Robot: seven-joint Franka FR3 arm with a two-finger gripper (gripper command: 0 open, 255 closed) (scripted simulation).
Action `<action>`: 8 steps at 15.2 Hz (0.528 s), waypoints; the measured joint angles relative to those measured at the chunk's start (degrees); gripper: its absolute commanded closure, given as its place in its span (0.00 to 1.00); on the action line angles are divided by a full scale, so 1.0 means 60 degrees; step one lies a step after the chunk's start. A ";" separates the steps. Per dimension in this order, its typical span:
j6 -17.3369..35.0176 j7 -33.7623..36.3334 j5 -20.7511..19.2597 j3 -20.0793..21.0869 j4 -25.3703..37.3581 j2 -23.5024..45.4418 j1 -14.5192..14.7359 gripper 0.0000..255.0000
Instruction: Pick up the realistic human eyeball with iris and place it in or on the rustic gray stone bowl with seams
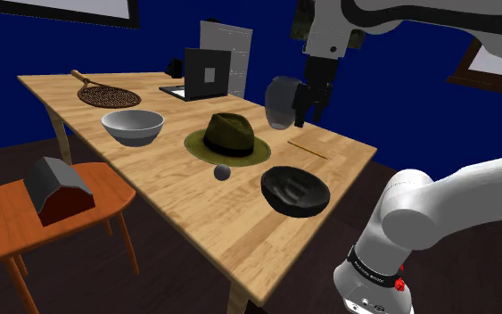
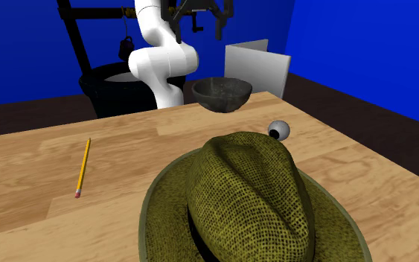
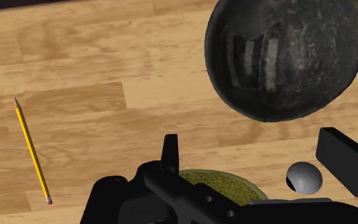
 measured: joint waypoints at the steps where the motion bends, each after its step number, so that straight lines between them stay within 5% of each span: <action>1: 0.0000 0.0000 0.0000 0.0000 0.0000 0.0000 0.0000 0.00; 8: 0.1947 -0.0375 0.0328 0.0287 -0.0385 0.1252 0.0429 0.00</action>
